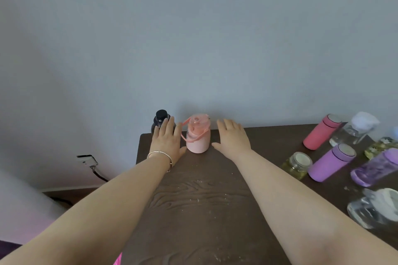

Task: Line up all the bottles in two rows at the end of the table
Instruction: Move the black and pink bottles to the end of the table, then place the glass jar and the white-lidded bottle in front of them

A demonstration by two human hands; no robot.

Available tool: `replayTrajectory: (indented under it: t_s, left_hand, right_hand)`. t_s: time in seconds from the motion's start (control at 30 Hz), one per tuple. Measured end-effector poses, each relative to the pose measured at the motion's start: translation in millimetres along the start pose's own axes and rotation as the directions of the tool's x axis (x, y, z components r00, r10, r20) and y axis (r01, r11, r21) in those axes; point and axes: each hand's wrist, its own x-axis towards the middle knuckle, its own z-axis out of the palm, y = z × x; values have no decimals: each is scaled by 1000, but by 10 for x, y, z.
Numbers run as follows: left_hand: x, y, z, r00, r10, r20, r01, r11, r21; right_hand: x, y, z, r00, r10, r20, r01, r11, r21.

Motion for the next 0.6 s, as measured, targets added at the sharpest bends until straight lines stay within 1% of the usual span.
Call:
replayTrajectory:
  t_s: [0.1,0.27,0.47,0.6]
  left_hand:
    - [-148,241,-26,998,59,36,-61,996,60]
    - [-317,685,-117,993,98,67,-104,991,86]
    - [-443,1259,-188,994,76,79,-83,992,96]
    - [-551,1823,-184,991,73,108,-77,997,31]
  right_hand:
    - [-291,152,-35,1000,23,7,-23,998,-54]
    - [-718,458,-103,997,80,21,-79,995,-64]
    - [-1187,970,-98,995,100,15,-99,993,-62]
    - [-1575,1482,-133,989,147,1,-147,988,-42]
